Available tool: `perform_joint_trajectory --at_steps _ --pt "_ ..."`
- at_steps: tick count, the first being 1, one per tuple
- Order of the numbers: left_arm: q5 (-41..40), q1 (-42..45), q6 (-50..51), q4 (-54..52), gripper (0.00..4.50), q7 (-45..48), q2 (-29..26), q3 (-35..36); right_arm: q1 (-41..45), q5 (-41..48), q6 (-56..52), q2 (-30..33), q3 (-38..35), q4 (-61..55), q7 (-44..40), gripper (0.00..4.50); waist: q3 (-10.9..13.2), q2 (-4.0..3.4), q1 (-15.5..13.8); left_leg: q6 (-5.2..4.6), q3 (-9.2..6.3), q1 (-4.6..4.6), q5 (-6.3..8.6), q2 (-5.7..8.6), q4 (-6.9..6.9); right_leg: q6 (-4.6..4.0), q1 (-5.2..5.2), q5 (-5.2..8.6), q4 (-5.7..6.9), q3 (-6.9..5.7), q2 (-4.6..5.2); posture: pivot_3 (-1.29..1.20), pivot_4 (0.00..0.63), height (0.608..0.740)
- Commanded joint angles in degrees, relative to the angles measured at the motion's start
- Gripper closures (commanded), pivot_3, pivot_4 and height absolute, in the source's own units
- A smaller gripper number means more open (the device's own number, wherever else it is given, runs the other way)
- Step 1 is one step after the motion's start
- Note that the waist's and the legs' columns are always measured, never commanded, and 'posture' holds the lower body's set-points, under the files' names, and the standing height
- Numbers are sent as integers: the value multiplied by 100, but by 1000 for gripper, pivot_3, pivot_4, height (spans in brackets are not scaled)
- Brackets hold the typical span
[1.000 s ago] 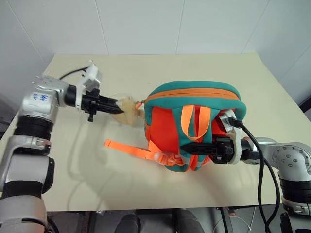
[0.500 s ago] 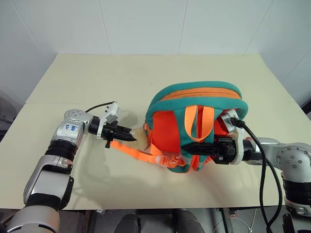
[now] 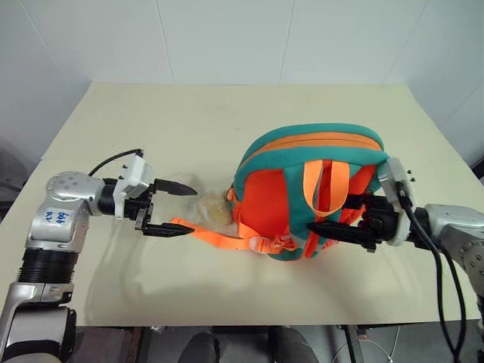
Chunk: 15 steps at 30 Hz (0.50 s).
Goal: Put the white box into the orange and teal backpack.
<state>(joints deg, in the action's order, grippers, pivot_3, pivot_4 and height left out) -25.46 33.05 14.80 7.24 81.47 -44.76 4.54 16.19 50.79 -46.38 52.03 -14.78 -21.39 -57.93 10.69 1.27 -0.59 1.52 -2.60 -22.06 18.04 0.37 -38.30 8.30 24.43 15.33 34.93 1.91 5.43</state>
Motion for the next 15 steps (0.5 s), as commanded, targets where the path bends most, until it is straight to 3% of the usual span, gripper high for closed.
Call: perform_joint_trajectory --at_steps 1,8,15 --pt "-282 -384 27 -510 7 -147 -25 302 -344 -353 462 343 -444 11 -334 0 0 0 2 0 0 1 0 0 0 -1 -1 -1 1 0 -1 0 150 740" --pt "-632 -1628 358 -1564 7 -497 116 420 -580 -1049 1467 503 -781 630 -702 0 0 0 75 0 11 14 0 -7 7 -5 -3 -3 2 7 -5 0 150 740" --pt "-499 -1791 -242 -1336 7 -711 280 527 -762 -1809 2636 577 -685 1097 -1316 0 1 -2 66 1 11 97 -1 -8 20 -15 -81 1 -37 2 -6 0 150 740"
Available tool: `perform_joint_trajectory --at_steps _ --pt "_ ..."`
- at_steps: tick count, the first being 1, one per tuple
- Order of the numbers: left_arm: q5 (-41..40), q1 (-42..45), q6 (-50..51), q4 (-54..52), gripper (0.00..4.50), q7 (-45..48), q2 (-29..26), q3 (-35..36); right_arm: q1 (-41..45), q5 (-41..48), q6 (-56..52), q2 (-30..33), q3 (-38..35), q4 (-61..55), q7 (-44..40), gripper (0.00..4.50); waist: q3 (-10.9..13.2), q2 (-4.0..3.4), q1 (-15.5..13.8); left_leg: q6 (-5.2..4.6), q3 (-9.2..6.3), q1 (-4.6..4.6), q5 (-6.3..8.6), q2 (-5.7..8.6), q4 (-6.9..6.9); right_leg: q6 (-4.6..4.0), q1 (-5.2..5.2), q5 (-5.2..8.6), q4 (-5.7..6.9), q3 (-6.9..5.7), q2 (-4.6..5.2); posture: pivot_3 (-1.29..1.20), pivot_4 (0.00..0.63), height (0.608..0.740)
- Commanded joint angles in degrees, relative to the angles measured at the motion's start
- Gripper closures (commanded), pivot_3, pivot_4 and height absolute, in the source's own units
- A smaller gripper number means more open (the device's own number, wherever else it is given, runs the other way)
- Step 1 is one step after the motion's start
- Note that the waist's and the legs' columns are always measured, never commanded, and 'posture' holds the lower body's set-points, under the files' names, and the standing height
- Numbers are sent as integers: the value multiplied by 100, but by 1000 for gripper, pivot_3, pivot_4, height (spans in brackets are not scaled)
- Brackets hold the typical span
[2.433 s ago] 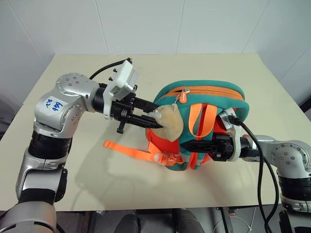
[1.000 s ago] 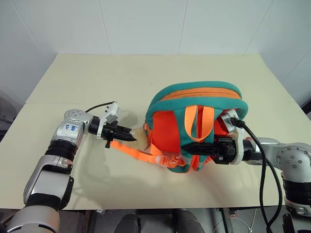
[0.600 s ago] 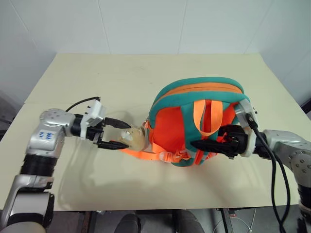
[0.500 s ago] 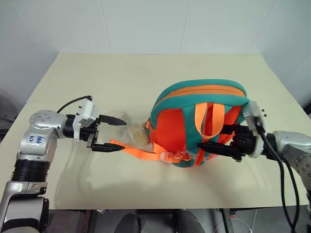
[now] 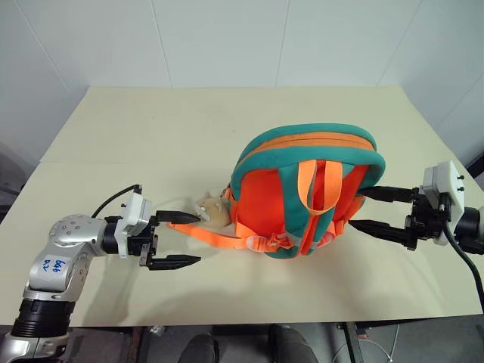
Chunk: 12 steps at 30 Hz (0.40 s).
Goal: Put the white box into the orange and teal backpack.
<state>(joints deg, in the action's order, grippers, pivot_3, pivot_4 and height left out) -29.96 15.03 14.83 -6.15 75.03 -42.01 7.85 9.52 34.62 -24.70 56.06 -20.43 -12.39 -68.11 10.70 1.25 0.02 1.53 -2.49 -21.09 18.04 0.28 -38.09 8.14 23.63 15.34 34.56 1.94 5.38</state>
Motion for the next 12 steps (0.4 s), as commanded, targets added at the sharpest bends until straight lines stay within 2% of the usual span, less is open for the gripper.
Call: perform_joint_trajectory --at_steps 1,6,12 --pt "-53 36 -312 38 7 -104 28 233 -160 -334 701 196 -137 358 -415 0 0 0 3 0 0 11 0 0 0 0 -14 0 -6 0 1 0 150 740" --pt "-195 6 -255 -31 7 -175 -11 330 -472 -676 1373 349 -162 836 -880 0 0 0 4 -1 1 7 1 1 1 5 -16 -5 -14 1 3 0 150 740" --pt "-195 -74 -260 -53 7 -105 -168 393 -499 -834 1849 293 -297 1038 -843 0 1 -3 32 -1 5 11 1 -1 5 4 -12 -5 -12 2 2 0 150 740"
